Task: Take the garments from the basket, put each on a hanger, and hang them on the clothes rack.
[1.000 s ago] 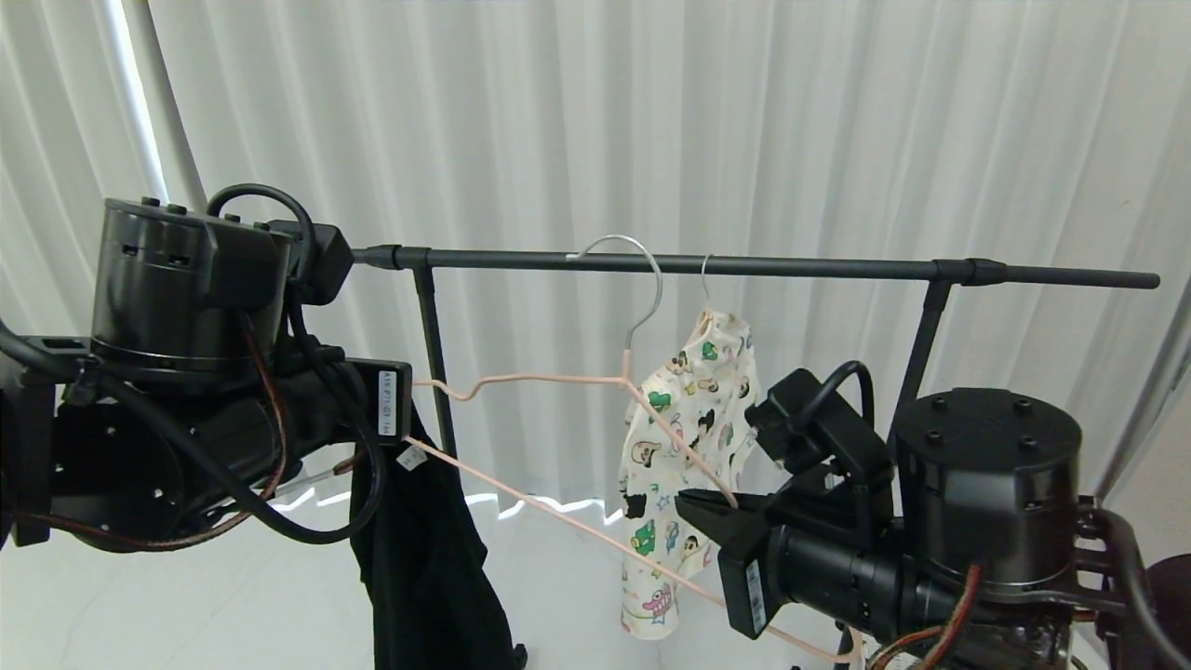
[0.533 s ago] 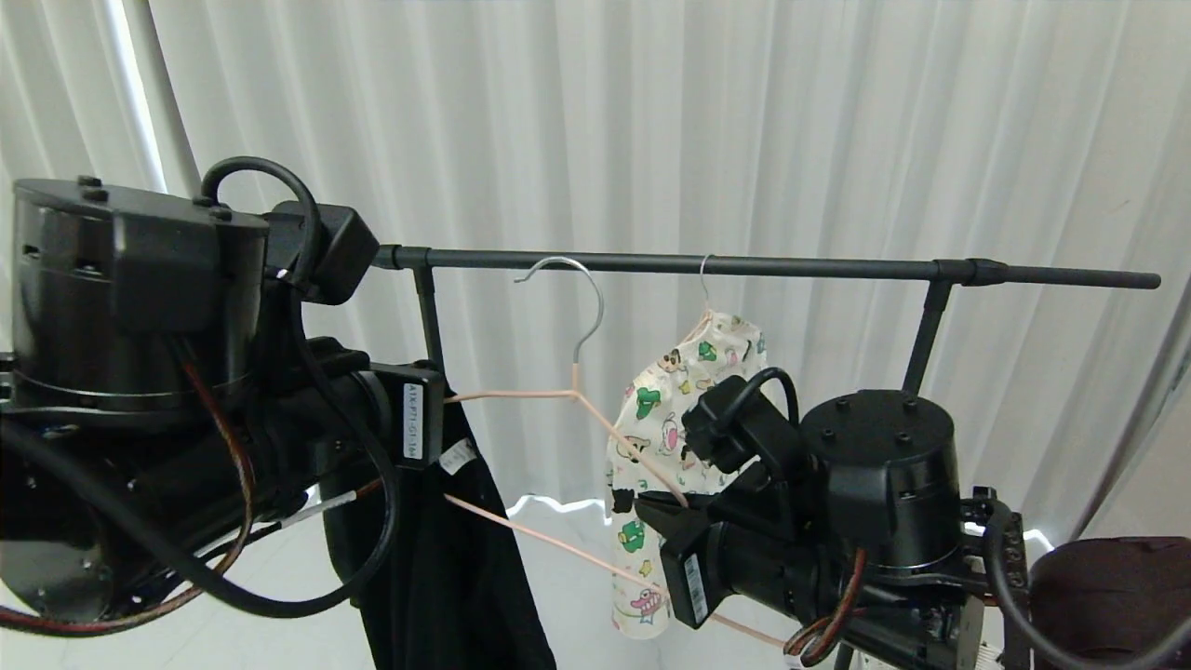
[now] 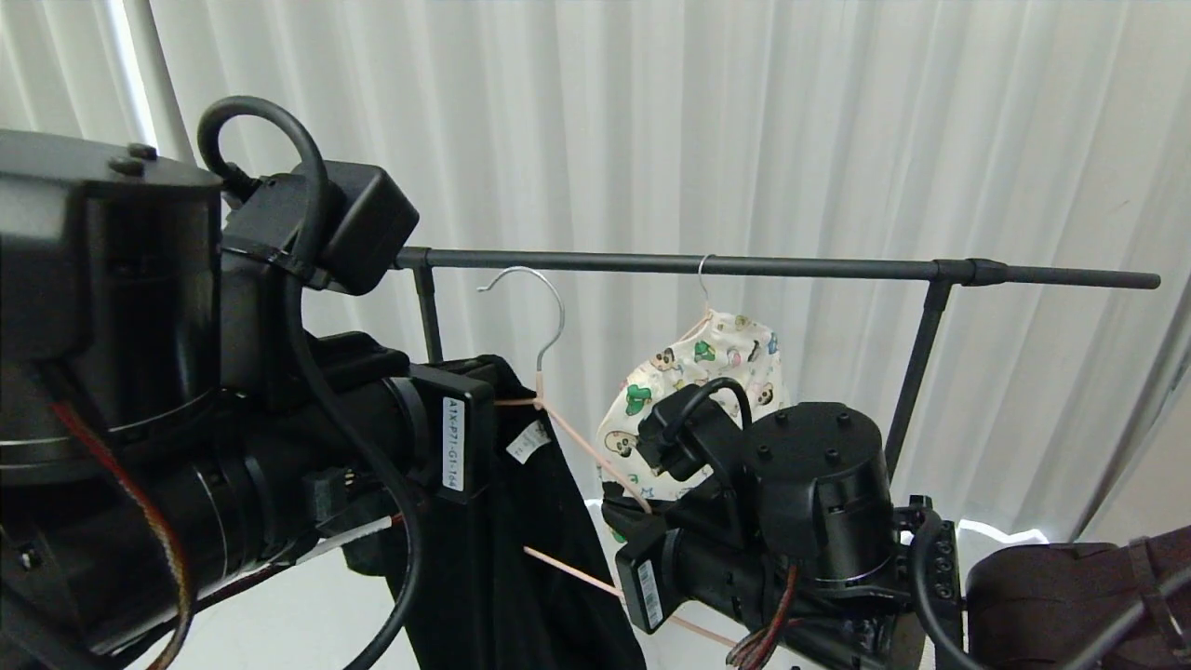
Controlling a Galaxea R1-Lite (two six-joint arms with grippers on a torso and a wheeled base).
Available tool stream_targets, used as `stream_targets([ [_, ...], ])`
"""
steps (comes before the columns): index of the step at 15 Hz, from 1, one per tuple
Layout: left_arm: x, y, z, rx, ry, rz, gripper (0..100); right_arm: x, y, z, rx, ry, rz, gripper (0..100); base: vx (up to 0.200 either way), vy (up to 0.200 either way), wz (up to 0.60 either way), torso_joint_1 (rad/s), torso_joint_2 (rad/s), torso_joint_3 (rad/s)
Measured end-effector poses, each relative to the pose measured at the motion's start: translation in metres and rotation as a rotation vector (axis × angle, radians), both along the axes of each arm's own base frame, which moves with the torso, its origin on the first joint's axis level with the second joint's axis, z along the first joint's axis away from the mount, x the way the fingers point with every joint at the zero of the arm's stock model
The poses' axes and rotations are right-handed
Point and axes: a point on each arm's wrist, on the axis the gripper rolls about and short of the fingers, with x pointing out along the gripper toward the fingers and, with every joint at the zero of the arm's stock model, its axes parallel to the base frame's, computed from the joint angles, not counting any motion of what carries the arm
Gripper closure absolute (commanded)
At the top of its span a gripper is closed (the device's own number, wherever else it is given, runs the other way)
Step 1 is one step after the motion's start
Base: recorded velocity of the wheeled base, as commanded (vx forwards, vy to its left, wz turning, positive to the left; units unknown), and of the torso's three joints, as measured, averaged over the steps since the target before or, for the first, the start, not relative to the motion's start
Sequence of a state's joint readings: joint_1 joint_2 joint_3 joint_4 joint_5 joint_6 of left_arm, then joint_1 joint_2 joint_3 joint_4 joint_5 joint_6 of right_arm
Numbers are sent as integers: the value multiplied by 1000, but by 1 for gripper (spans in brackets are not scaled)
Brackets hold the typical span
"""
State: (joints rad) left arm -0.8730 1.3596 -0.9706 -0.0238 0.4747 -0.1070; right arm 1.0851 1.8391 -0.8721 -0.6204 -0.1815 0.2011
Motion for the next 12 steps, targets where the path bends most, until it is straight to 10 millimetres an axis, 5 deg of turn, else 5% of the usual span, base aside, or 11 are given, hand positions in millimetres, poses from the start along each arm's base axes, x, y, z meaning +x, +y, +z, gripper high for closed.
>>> stream_targets([
  [6, 4, 14, -9, 73, -5, 58, 0, 11, -3, 9, 53, -70, -144, 100, 0, 0, 0, 0, 0, 0],
  [12, -25, 38, -32, 138, 12, -10, 0, 14, -19, 22, 56, -120, -190, 100, 0, 0, 0, 0, 0, 0],
])
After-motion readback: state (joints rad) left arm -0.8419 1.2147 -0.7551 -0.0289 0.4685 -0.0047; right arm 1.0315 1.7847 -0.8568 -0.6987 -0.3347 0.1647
